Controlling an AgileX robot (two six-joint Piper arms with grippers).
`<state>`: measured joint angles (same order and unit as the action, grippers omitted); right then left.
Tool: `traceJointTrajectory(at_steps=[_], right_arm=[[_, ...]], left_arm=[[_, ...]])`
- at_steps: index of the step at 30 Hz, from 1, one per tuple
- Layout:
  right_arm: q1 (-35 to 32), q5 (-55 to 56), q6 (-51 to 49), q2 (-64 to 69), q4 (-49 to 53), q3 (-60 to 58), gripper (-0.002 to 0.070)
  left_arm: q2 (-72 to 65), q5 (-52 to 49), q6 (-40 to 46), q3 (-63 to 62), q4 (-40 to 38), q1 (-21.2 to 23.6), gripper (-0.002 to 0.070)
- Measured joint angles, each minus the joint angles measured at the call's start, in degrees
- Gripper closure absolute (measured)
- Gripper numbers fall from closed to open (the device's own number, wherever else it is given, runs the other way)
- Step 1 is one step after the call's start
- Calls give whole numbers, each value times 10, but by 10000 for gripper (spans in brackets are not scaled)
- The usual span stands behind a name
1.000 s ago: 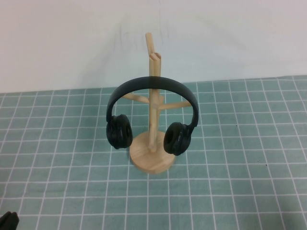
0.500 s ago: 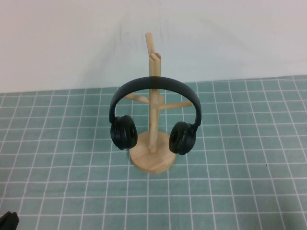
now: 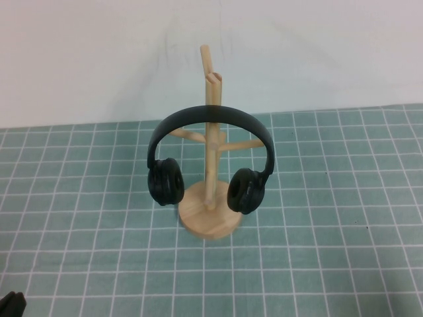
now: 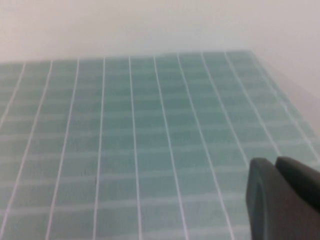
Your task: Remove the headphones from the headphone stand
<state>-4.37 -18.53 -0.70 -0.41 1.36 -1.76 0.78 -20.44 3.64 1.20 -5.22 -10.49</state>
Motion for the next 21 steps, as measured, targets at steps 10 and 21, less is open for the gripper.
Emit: traceJointTrajectory(at_steps=[10,21], right_arm=[[0,312,0,0,1,0,682],[0,471,-38,-1,-26,0,682]], left_arm=[[0,0,0,0,0,0,680],[0,0,0,0,0,0,680]])
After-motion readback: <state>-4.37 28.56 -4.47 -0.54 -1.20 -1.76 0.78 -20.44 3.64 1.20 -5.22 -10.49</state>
